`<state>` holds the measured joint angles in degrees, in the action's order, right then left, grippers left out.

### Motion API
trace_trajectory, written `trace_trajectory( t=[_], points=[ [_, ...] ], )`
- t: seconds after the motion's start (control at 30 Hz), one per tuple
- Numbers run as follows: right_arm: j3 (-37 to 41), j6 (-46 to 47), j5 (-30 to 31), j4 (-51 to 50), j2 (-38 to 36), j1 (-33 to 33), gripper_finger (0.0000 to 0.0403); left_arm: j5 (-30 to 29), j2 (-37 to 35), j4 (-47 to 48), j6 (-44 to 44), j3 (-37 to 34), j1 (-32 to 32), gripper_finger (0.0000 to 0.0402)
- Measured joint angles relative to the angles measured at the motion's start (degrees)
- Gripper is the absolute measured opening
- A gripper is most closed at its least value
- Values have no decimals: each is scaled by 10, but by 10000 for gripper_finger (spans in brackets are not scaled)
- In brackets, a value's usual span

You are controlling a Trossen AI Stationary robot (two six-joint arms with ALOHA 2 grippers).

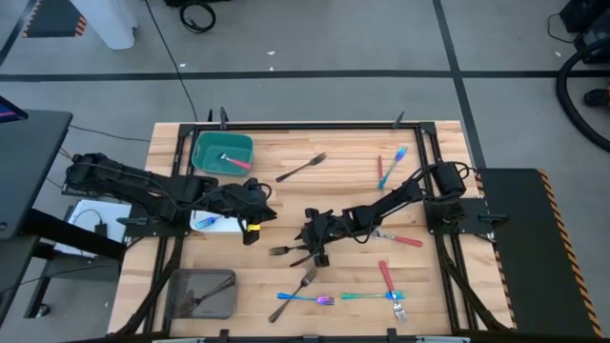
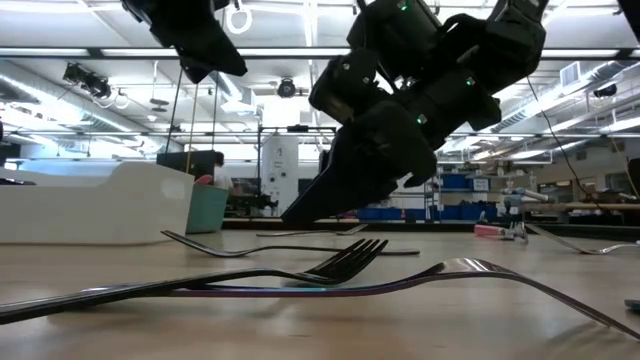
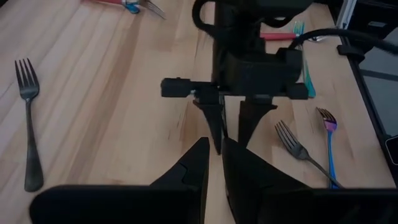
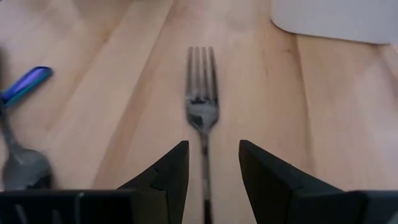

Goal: Sort silverware by color (type)
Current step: Put the black fork into the black bin

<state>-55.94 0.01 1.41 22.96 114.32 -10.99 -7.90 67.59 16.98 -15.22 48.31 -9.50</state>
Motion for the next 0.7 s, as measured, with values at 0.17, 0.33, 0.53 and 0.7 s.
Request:
trace_trajectory(
  t=[0.17, 0.33, 0.53, 0.7],
  points=[
    [0, -1, 0, 1, 0, 0, 149, -1, 8, 1, 0, 0, 0, 55],
    [0, -1, -4, 3, 0, -1, 149, -3, 20, -2, 0, -1, 1, 55],
    [0, -1, 1, -2, 0, -1, 149, -6, 28, -15, -4, -1, 3, 55],
    [0, 0, 1, 2, 0, -6, 149, -7, 35, -22, -7, 0, 3, 55]
  ],
)
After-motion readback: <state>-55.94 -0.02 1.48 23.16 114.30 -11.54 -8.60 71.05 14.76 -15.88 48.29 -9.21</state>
